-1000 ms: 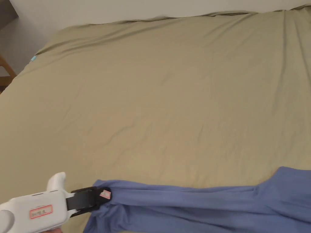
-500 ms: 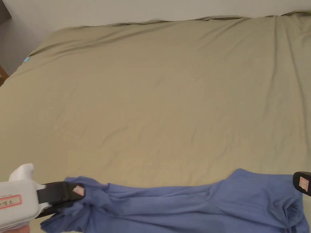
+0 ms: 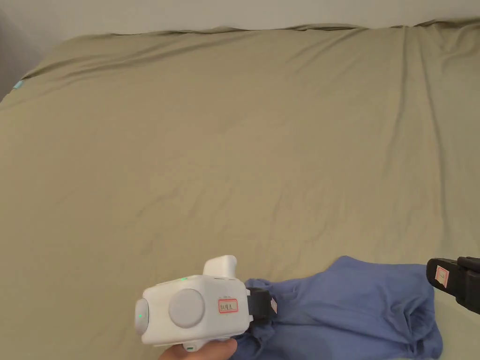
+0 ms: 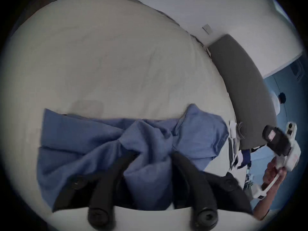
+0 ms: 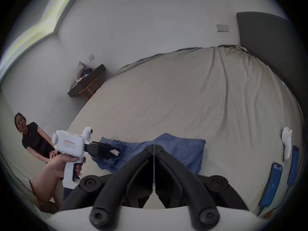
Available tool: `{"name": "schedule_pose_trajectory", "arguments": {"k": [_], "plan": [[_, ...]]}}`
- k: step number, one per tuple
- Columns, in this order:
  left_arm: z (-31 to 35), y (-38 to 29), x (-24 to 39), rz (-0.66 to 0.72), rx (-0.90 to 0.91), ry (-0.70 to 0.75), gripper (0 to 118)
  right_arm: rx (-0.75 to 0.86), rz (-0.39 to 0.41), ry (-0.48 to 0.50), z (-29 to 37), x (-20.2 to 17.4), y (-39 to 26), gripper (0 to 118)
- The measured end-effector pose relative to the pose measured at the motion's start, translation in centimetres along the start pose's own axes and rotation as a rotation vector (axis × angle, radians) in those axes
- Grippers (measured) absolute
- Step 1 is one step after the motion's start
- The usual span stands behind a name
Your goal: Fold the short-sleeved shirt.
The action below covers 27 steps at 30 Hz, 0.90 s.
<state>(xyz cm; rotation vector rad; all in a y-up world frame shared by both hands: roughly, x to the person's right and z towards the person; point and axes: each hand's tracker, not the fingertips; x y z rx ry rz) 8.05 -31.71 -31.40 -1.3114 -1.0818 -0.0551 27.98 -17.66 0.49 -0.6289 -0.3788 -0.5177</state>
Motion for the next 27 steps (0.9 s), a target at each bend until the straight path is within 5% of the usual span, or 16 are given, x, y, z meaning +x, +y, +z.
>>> {"name": "schedule_pose_trajectory", "arguments": {"k": [4,8,9,10,11,12,13,16,21,27], "plan": [[5.3,-0.2,0.2,0.042,0.147,-0.264,118,0.003,-0.004,0.001,0.3,0.6,-0.2,3],[13.1,0.0,-1.4,-0.006,0.367,-0.213,118,0.007,-0.036,0.024,0.3,1.7,-0.6,3],[13.9,0.0,-1.6,-0.03,0.388,-0.07,115,0.006,-0.043,0.029,0.2,1.8,-0.7,3],[14.0,-0.1,-1.8,-0.088,0.388,0.085,80,0.006,-0.05,0.031,0.1,1.8,-0.7,3],[13.2,-0.3,-1.9,-0.159,0.368,0.211,28,0.006,-0.055,0.031,-0.1,1.7,-0.8,3],[11.7,-0.8,-1.9,-0.203,0.324,0.291,0,0.007,-0.06,0.032,-0.2,1.7,-0.8,3],[10.1,-1.5,-2.1,-0.222,0.258,0.315,0,0.006,-0.063,0.038,-0.3,1.6,-0.9,3],[6.1,-3.3,-1.0,-0.169,0.165,0.042,0,0.008,-0.055,0.044,-0.3,1.0,-0.7,3],[-2.3,-5.1,3.7,-0.278,0.072,0.149,0,0.016,-0.041,0.045,0.5,1.1,-0.4,3],[-3.1,-5.6,9.1,-0.328,0.151,0.115,0,0.018,-0.021,0.038,1.2,0.5,-0.1,3]]}}
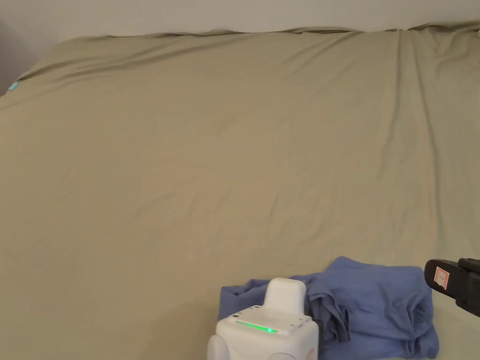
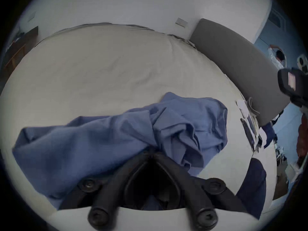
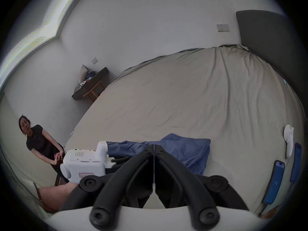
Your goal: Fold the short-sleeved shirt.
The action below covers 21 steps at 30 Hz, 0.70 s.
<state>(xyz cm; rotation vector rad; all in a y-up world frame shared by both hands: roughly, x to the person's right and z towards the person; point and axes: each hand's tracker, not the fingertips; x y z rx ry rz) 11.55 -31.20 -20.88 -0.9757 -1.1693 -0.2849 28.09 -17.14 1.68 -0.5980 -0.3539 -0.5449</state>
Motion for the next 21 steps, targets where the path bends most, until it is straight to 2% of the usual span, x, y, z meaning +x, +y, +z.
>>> {"name": "schedule_pose_trajectory", "arguments": {"k": [3,6,7,9,10,12,13,14,15,16,17,18,19,21], "plan": [[-0.5,-0.1,-0.2,-0.003,-0.01,0.034,0,-0.008,-0.005,0.006,-0.3,-0.3,0.0,3],[0.1,0.4,-2.6,0.087,-0.032,-0.077,0,-0.021,0.001,0.01,-0.7,-0.8,0.0,3],[1.1,0.9,-3.1,0.113,-0.053,-0.146,0,-0.023,0.005,0.022,-0.7,-0.8,0.0,3],[4.6,1.8,-5.8,0.199,0.014,-0.466,0,-0.023,0.01,0.039,-0.9,-1.0,0.1,3],[6.5,2.0,-7.1,0.262,0.079,-0.57,0,-0.022,0.012,0.038,-1.0,-1.0,0.2,3],[10.0,2.2,-10.0,0.294,0.167,-0.488,0,-0.011,0.008,0.043,-1.0,-1.1,0.3,3],[11.8,2.4,-12.2,0.29,0.194,-0.403,1,-0.006,0.001,0.053,-0.9,-1.0,0.4,3],[13.2,2.1,-14.5,0.302,0.225,-0.33,7,-0.003,-0.004,0.061,-0.9,-0.9,0.4,3],[13.9,1.7,-16.5,0.314,0.244,-0.279,20,-0.002,-0.009,0.067,-0.9,-0.7,0.4,3],[14.5,1.2,-18.6,0.332,0.246,-0.205,56,-0.003,-0.014,0.074,-1.0,-0.5,0.3,3],[14.6,0.8,-20.3,0.359,0.225,-0.132,86,-0.003,-0.019,0.078,-1.1,-0.4,0.2,3],[14.3,0.3,-21.4,0.376,0.184,-0.08,100,-0.004,-0.022,0.081,-1.2,-0.4,0.2,3],[13.8,-0.2,-22.3,0.376,0.159,-0.077,106,-0.006,-0.024,0.084,-1.3,-0.3,0.1,3],[11.9,-1.1,-22.4,0.35,0.107,-0.11,111,-0.013,-0.028,0.095,-1.5,-0.4,-0.1,3]]}}
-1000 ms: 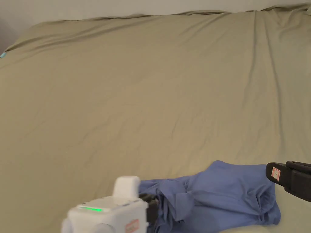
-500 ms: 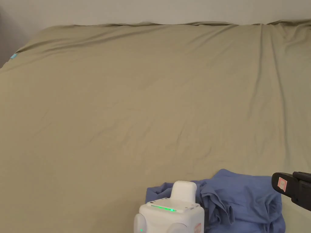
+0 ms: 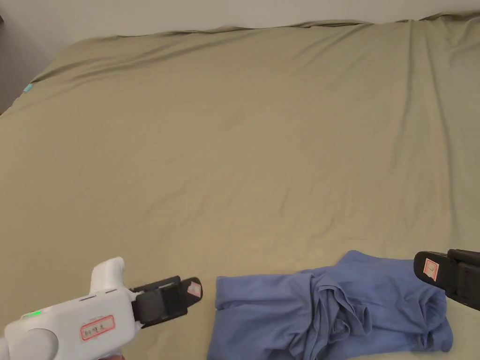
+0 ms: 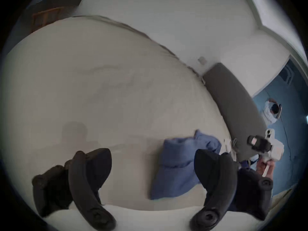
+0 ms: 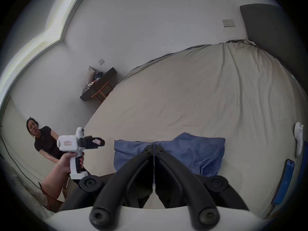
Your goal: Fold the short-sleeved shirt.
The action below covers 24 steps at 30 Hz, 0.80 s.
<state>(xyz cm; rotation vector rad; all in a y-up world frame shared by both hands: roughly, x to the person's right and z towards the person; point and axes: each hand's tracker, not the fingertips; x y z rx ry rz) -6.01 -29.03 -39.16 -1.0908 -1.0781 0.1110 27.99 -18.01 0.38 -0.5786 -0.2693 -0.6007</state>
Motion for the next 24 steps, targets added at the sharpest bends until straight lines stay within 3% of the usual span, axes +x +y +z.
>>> {"name": "schedule_pose_trajectory", "arguments": {"k": [5,7,8,10,11,12,19,22,24], "plan": [[-7.1,-3.4,2.6,-0.11,-0.206,-0.095,118,-0.01,0.001,0.016,-0.4,-0.4,-0.1,3],[-7.6,-3.8,4.6,-0.215,-0.128,-0.019,116,-0.011,-0.001,0.019,-0.4,-0.4,0.0,3],[-7.6,-3.8,5.2,-0.23,-0.086,-0.05,96,-0.011,-0.002,0.017,-0.3,-0.4,0.0,3],[-8.0,-3.0,5.0,-0.049,-0.135,-0.192,67,-0.008,0.0,0.014,0.0,-0.2,0.1,3],[-8.3,-3.0,4.7,0.062,-0.123,-0.184,32,-0.006,-0.001,0.012,0.1,-0.1,0.1,3],[-8.1,-2.9,4.0,0.104,-0.096,-0.179,15,-0.002,-0.003,0.012,0.2,0.0,0.2,3],[-3.1,-1.1,-0.5,0.169,-0.095,-0.219,15,0.014,-0.018,-0.024,0.9,0.4,0.2,3],[1.1,1.1,-2.0,0.11,-0.03,0.036,15,0.0,0.033,-0.137,1.0,0.2,0.3,3],[3.4,2.3,-2.7,0.12,-0.029,0.098,15,-0.008,0.072,-0.223,1.1,-0.1,0.4,3]]}}
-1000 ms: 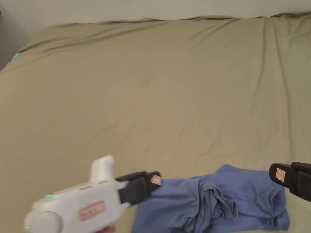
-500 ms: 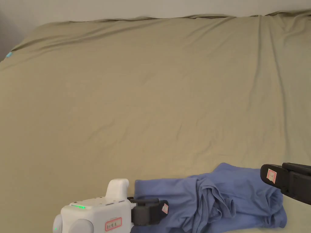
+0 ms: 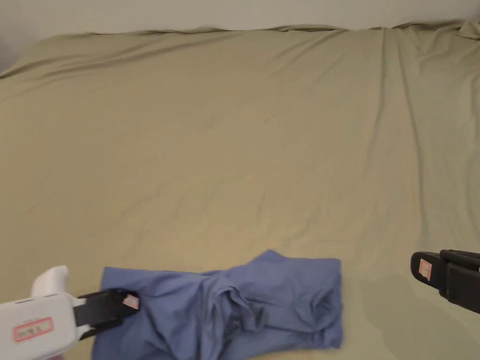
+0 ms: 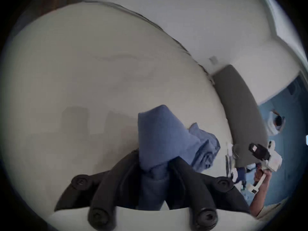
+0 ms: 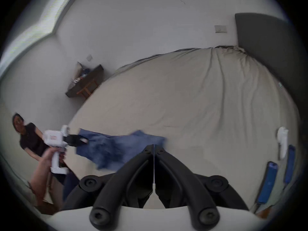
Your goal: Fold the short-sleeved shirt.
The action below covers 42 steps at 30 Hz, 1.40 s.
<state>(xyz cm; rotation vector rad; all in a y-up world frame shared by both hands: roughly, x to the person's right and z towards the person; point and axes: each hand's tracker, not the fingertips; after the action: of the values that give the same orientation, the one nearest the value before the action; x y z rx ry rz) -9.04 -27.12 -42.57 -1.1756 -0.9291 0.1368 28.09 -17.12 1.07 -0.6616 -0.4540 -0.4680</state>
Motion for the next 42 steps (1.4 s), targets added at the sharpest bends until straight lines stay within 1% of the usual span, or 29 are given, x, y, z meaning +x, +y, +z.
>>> {"name": "schedule_pose_trajectory", "arguments": {"k": [1,2,5,6,9,11,13,15,17,20,21,23,24,25,26,27,28,29,30,31,32,33,34,35,36,37,38,39,42], "plan": [[0.8,0.3,-0.3,0.045,0.013,0.033,15,0.001,0.011,-0.021,0.0,-0.1,0.0,3],[1.4,0.5,-0.2,0.083,0.021,0.066,15,0.001,0.005,-0.018,0.1,-0.2,0.0,3],[2.4,0.6,2.3,0.093,-0.013,0.13,15,0.002,-0.023,0.017,-0.1,-0.2,-0.1,3],[2.6,0.5,3.5,0.107,-0.005,0.112,15,0.001,-0.037,0.03,-0.2,-0.2,-0.2,3],[2.1,-0.3,7.5,0.222,0.03,0.039,15,-0.013,-0.108,0.108,-0.5,0.0,-0.3,3],[0.2,-0.8,11.1,0.243,0.002,-0.043,15,-0.015,-0.116,0.123,-0.8,0.3,-0.4,3],[-2.4,-1.1,14.3,0.207,-0.004,-0.085,15,-0.016,-0.105,0.109,-0.9,0.2,-0.4,3],[-5.4,-1.4,17.6,0.163,-0.011,-0.046,15,-0.018,-0.103,0.1,-0.9,0.2,-0.3,3],[-8.8,-1.9,19.1,0.133,-0.027,-0.022,15,-0.016,-0.111,0.105,-0.7,0.3,-0.2,3],[-13.2,-3.3,21.1,0.106,-0.107,-0.007,15,-0.016,-0.101,0.097,-0.4,0.7,-0.2,3],[-14.6,-3.8,21.4,0.079,-0.117,0.011,15,-0.016,-0.1,0.095,-0.3,0.8,-0.2,3],[-17.3,-4.8,21.6,-0.025,-0.101,0.081,16,-0.018,-0.111,0.095,-0.4,1.1,-0.2,3],[-18.2,-5.3,21.4,-0.09,-0.09,0.084,23,-0.018,-0.118,0.096,-0.4,1.2,-0.2,3],[-18.6,-5.6,21.0,-0.126,-0.043,0.034,40,-0.017,-0.123,0.097,-0.5,1.3,-0.3,3],[-18.0,-5.5,21.0,-0.133,-0.017,-0.009,51,-0.018,-0.126,0.097,-0.5,1.2,-0.3,3],[-17.1,-5.3,21.2,-0.145,-0.022,-0.058,68,-0.018,-0.128,0.099,-0.5,1.2,-0.4,3],[-16.1,-5.1,21.2,-0.11,-0.032,-0.145,97,-0.017,-0.126,0.104,-0.4,1.2,-0.5,3],[-14.8,-4.7,21.1,-0.091,-0.044,-0.195,115,-0.015,-0.123,0.11,-0.4,1.3,-0.6,3],[-13.2,-4.4,20.8,-0.074,-0.043,-0.263,118,-0.014,-0.121,0.119,-0.3,1.2,-0.7,3],[-11.2,-4.0,20.5,-0.077,-0.022,-0.306,118,-0.009,-0.12,0.125,-0.2,1.2,-0.8,3],[-9.6,-3.6,20.1,-0.069,-0.007,-0.321,118,-0.003,-0.123,0.131,-0.2,1.3,-0.9,3],[-8.3,-3.4,19.5,-0.08,0.008,-0.286,118,0.002,-0.128,0.138,-0.1,1.4,-0.9,3],[-7.3,-3.4,18.9,-0.11,0.069,-0.225,116,0.01,-0.135,0.146,-0.1,1.5,-1.0,3],[-6.6,-3.5,18.7,-0.166,0.121,-0.108,100,0.018,-0.141,0.149,0.0,1.5,-1.0,3],[-6.6,-2.9,19.0,-0.229,0.158,0.016,66,0.024,-0.145,0.148,0.0,1.6,-1.0,3],[-7.1,-3.2,19.2,-0.3,0.162,0.13,7,0.029,-0.15,0.146,0.0,1.6,-1.0,3],[-8.3,-3.7,19.3,-0.343,0.133,0.195,0,0.032,-0.153,0.146,0.0,1.8,-1.0,3],[-9.5,-4.1,19.3,-0.354,0.095,0.218,0,0.034,-0.154,0.145,0.0,1.8,-1.0,3],[-13.6,-5.7,20.6,-0.302,-0.021,0.018,0,0.034,-0.149,0.138,0.3,1.5,-0.9,3]]}}
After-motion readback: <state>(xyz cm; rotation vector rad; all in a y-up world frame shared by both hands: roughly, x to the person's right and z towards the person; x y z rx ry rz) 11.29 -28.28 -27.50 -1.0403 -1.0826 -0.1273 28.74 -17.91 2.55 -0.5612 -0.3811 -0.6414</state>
